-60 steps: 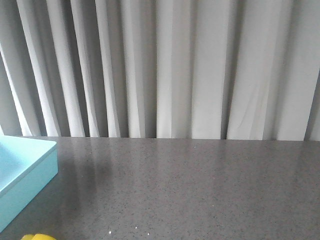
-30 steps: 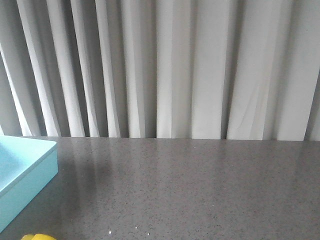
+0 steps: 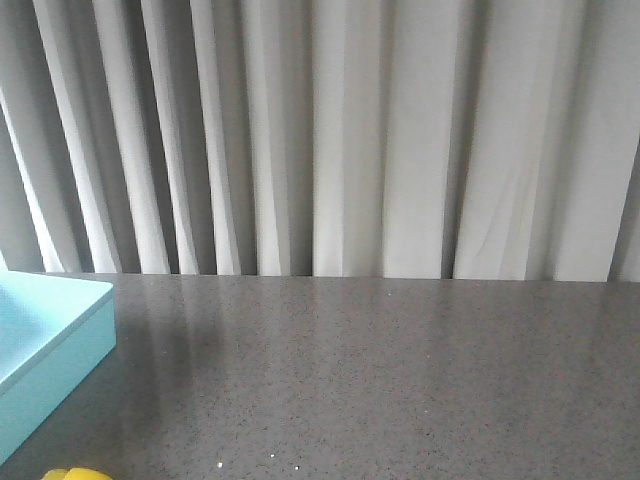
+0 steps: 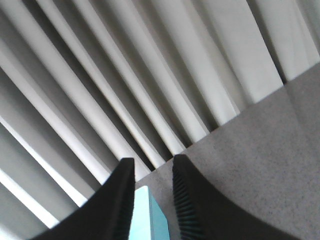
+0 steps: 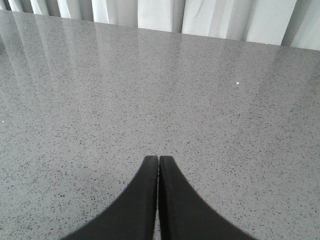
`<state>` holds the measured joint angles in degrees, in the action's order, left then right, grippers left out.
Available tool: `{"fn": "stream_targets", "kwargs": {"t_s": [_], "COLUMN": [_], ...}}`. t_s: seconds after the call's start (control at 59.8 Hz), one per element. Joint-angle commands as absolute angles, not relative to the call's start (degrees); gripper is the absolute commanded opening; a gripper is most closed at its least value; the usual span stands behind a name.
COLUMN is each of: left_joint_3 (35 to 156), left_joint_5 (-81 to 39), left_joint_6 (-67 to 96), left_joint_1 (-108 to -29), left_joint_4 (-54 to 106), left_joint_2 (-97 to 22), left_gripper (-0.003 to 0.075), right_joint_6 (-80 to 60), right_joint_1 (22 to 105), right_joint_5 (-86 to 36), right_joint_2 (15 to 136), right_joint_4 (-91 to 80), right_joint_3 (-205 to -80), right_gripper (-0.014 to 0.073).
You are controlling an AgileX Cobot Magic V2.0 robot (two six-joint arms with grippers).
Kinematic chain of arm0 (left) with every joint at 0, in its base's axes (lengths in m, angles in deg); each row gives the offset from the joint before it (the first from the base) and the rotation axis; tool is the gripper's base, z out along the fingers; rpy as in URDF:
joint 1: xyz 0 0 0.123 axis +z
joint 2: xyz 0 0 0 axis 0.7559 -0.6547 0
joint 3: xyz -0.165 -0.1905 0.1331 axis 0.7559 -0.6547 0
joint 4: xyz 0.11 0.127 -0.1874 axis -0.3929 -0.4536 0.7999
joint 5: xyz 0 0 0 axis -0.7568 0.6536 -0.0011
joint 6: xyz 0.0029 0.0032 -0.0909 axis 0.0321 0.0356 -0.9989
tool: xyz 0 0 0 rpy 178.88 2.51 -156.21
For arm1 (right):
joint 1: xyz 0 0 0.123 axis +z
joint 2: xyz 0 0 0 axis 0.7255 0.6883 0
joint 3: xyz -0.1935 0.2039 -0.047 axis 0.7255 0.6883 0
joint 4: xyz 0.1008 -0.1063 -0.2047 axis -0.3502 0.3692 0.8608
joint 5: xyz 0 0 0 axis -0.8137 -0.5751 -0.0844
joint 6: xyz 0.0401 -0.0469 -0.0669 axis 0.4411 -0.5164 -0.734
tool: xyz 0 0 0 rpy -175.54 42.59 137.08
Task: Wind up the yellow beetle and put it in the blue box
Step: 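Raise the left gripper and move it above the beetle beside the box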
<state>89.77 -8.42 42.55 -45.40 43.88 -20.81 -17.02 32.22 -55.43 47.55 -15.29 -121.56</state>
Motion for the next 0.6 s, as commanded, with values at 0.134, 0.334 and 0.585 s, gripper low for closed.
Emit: {"fn": "stream_targets", "kwargs": {"t_s": [0.134,0.334,0.585], "left_joint_3": [98.74,111.22,124.36], "left_joint_5": [-6.48,16.51,36.16], "left_joint_6": [43.06,38.15,19.52], "left_joint_1": [-45.78,-45.78,-45.78], "left_joint_4": [42.15,41.36,33.41], "left_joint_2": [-34.87,-47.08,-58.48], "left_gripper": [0.0224,0.0228,0.0257], "right_joint_6": [-17.34,-17.34,-17.34], "right_joint_1": [32.15,32.15,32.15], "right_joint_5": [-52.06,-52.06,-52.11], "right_joint_2": [47.84,47.84,47.84], "right_joint_4": [-16.50,-16.50,-16.51], "right_joint_3": [-123.18,-123.18,-123.18], "right_gripper": [-0.0001,-0.0001,-0.0001]}}
